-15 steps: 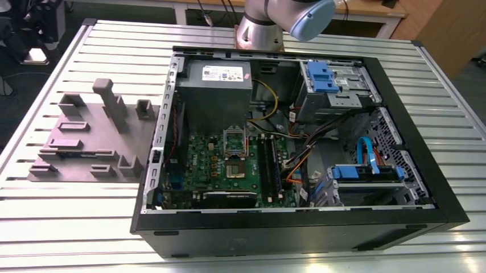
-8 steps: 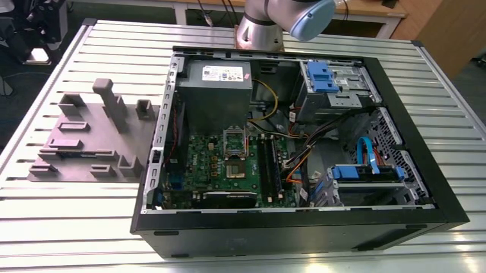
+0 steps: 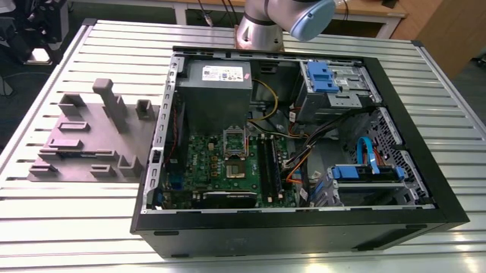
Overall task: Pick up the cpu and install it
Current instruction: 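Pick up the cpu and move it towards the insertion slot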
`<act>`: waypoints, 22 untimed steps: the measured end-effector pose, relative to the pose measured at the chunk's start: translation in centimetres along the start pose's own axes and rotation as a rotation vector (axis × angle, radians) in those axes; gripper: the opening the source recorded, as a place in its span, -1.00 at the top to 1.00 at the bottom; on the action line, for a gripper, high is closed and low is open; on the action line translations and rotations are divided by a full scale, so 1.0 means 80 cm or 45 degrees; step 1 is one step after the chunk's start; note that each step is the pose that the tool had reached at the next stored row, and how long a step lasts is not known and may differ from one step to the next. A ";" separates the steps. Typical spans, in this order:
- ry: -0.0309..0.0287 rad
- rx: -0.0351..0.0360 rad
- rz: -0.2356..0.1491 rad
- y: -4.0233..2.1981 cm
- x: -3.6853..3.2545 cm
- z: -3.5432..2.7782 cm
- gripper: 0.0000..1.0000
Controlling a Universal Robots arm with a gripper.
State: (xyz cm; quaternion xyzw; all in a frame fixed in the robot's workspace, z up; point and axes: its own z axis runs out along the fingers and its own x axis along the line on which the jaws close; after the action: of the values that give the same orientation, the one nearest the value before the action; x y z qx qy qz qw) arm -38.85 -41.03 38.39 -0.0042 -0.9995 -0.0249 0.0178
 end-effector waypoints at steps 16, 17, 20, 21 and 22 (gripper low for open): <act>0.0000 0.0000 0.000 0.0000 -0.0038 -0.0001 0.06; 0.0001 0.0001 0.000 0.0001 -0.0039 -0.0002 0.06; 0.0000 0.0000 0.000 0.0001 -0.0044 -0.0001 0.06; 0.0000 0.0000 0.000 0.0000 -0.0045 -0.0002 0.06; 0.0000 0.0000 0.000 0.0000 -0.0046 -0.0002 0.06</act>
State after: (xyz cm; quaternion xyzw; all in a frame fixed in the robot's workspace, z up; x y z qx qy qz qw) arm -38.48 -41.03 38.39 -0.0041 -0.9995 -0.0249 0.0177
